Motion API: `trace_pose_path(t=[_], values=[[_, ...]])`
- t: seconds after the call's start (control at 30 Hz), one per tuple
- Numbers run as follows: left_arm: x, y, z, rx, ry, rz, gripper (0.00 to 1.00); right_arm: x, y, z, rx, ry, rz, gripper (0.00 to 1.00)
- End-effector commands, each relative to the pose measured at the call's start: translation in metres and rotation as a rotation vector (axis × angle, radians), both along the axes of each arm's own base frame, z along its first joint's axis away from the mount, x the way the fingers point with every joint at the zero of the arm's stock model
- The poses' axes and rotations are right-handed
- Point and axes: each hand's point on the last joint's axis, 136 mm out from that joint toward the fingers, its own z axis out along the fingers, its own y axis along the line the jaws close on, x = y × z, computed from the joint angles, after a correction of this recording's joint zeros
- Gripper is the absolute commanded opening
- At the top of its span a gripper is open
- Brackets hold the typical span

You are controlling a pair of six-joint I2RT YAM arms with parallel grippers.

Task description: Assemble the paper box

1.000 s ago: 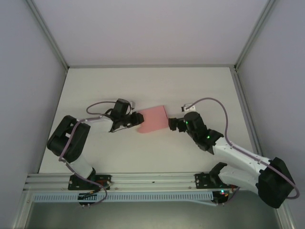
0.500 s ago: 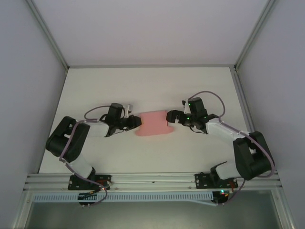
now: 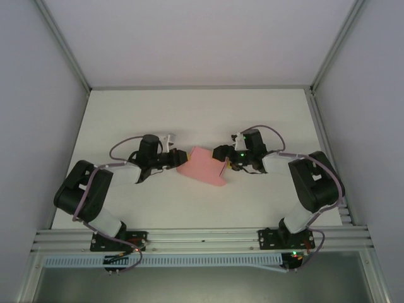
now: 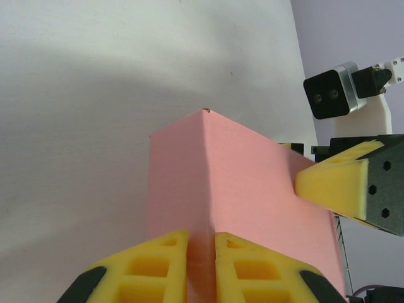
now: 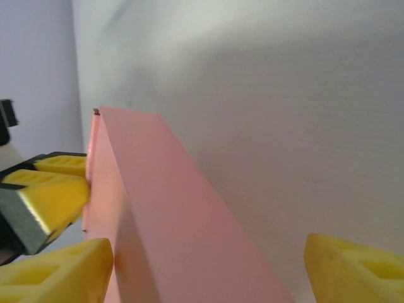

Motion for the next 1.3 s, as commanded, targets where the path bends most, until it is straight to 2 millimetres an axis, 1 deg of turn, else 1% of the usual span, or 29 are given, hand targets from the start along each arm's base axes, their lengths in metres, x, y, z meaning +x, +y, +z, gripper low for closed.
trace_pose_path(t=[0.0,0.07,0.13,0.2,0.23,0.27,0.37,0.4,0.43,0.47,0.5,0.53,0.6,0.67,0.77,0.83,0.9,1.0,1.1,1.2,1.27], values=[[-0.002,-0.003,-0.001,-0.033,0.002,-0.014,0.13,-0.003,0.007,0.020,0.107,-0.006,-0.005,0.72],[-0.003,-0.004,-0.002,-0.036,0.000,-0.017,0.14,-0.004,0.006,0.026,0.134,-0.011,-0.021,0.67],[-0.002,-0.005,0.000,-0.038,-0.010,-0.019,0.16,-0.004,0.005,0.031,0.142,-0.024,-0.029,0.60],[-0.002,-0.005,0.002,-0.030,-0.027,-0.029,0.22,-0.003,0.004,0.034,0.130,-0.031,-0.030,0.50],[-0.002,-0.006,0.004,-0.025,-0.040,-0.036,0.24,-0.004,0.004,0.034,0.122,-0.031,-0.025,0.48],[-0.001,-0.006,0.007,-0.021,-0.061,-0.043,0.27,-0.004,0.003,0.035,0.113,-0.029,-0.026,0.45],[0.000,-0.006,0.019,0.000,-0.143,-0.072,0.48,-0.007,0.000,0.039,0.092,-0.029,-0.024,0.42],[0.001,-0.006,0.024,0.014,-0.173,-0.075,0.58,-0.007,-0.001,0.041,0.088,-0.030,-0.025,0.41],[0.003,-0.005,0.031,0.033,-0.212,-0.083,0.72,-0.008,-0.002,0.043,0.086,-0.027,-0.027,0.41],[0.006,-0.002,0.039,0.061,-0.261,-0.085,0.95,-0.008,-0.003,0.046,0.089,-0.023,-0.030,0.41],[0.007,0.000,0.048,0.094,-0.312,-0.093,1.00,-0.008,-0.003,0.049,0.092,-0.023,-0.029,0.41],[0.006,0.001,0.059,0.125,-0.380,-0.114,1.00,-0.007,-0.005,0.052,0.091,-0.010,-0.039,0.41],[0.001,0.004,0.087,0.210,-0.556,-0.144,1.00,-0.006,-0.014,0.051,0.065,0.067,-0.072,0.41],[-0.012,-0.001,0.109,0.348,-0.751,-0.195,1.00,-0.007,-0.023,0.048,0.039,0.179,-0.085,0.38],[-0.041,-0.021,0.124,0.564,-1.013,-0.323,1.00,-0.008,-0.028,0.053,0.065,0.327,-0.091,0.37],[-0.057,-0.033,0.126,0.618,-1.091,-0.405,1.00,-0.008,-0.025,0.065,0.121,0.400,-0.075,0.37],[-0.067,-0.041,0.127,0.637,-1.130,-0.468,1.00,-0.012,-0.023,0.074,0.160,0.496,-0.069,0.35],[-0.075,-0.049,0.122,0.656,-1.169,-0.519,1.00,-0.017,-0.025,0.085,0.164,0.573,-0.054,0.35],[-0.078,-0.052,0.118,0.706,-1.195,-0.540,1.00,-0.020,-0.028,0.090,0.150,0.608,-0.059,0.34],[-0.090,-0.062,0.116,0.746,-1.202,-0.596,1.00,-0.022,-0.027,0.093,0.162,0.641,-0.059,0.34],[-0.096,-0.068,0.113,0.787,-1.239,-0.626,1.00,-0.023,-0.027,0.096,0.167,0.644,-0.052,0.33]])
